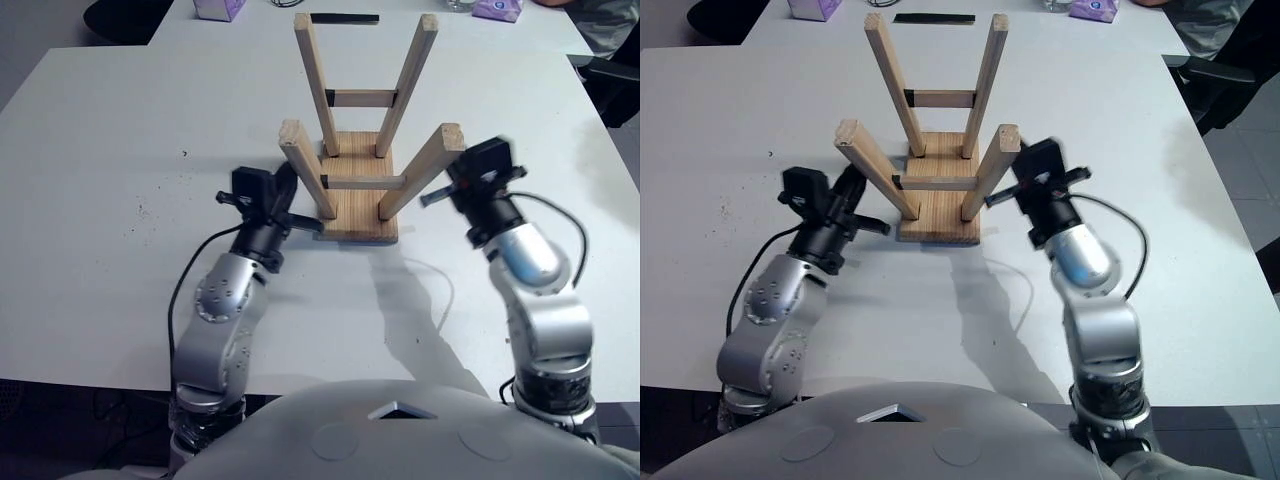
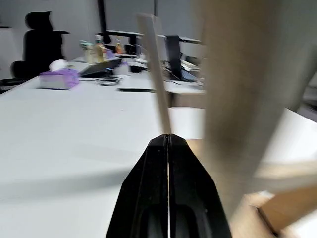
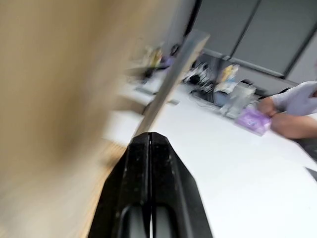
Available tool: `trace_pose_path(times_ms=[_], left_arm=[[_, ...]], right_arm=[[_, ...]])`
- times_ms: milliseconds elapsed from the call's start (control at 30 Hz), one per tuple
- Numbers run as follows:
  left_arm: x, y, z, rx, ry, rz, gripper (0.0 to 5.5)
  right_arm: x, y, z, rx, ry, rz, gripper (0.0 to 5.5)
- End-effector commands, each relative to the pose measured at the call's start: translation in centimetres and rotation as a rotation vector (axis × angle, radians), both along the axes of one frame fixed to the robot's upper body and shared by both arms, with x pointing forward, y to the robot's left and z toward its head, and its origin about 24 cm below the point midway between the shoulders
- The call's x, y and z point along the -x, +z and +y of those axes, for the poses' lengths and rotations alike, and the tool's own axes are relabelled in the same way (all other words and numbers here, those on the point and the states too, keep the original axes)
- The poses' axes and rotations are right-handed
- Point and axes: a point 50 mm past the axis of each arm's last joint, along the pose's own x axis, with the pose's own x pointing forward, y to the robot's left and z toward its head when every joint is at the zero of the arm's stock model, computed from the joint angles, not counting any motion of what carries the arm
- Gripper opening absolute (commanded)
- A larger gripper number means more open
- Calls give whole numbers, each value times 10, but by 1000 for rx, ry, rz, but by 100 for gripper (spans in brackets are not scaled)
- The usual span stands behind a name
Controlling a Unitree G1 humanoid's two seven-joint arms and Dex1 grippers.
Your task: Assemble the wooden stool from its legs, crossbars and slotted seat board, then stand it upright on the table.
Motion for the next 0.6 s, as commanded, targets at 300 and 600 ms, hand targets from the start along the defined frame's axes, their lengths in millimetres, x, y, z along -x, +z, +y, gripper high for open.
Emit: trace_pose_path(times_ms=[300, 600], left_arm=[[-31, 140, 18, 316, -488, -400, 2], [-34, 124, -7, 319, -587, -208, 2]], right_arm=[[-18, 113, 24, -378, 588, -246, 0], [-20, 96, 34, -320, 626, -132, 0]])
